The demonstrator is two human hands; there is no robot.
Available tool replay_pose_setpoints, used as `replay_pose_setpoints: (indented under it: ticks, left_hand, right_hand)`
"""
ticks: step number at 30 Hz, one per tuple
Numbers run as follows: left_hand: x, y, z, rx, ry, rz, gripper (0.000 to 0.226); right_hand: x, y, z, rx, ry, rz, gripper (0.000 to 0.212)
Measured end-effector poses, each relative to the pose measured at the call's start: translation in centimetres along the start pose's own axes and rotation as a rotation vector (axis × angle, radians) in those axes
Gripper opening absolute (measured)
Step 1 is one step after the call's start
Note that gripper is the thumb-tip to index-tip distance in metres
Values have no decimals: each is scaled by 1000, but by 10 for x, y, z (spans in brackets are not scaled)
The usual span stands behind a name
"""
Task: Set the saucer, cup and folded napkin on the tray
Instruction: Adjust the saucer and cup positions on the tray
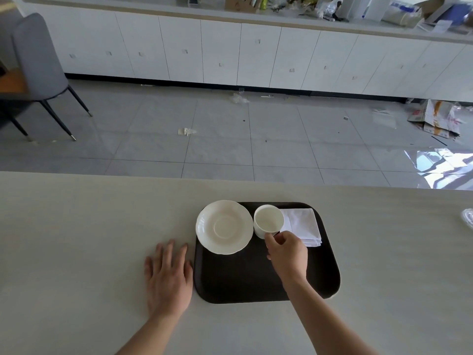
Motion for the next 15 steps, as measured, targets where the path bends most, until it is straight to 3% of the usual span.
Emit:
replay_pose_setpoints:
  ticks: [15]
  left_hand:
    - [-3, 1, -1, -14, 14, 12, 57]
  right_hand:
    - [-1, 3, -3, -19, -17, 5, 37]
Point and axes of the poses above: each hand's wrist, its own y-axis away from the middle knuckle, its own x-axis out of the palm, z = x × y, the point moved 3 cm from there along -y, towards the middle knuckle, and after that the axes turned 2 degrees about y, right-handed, at the moved point
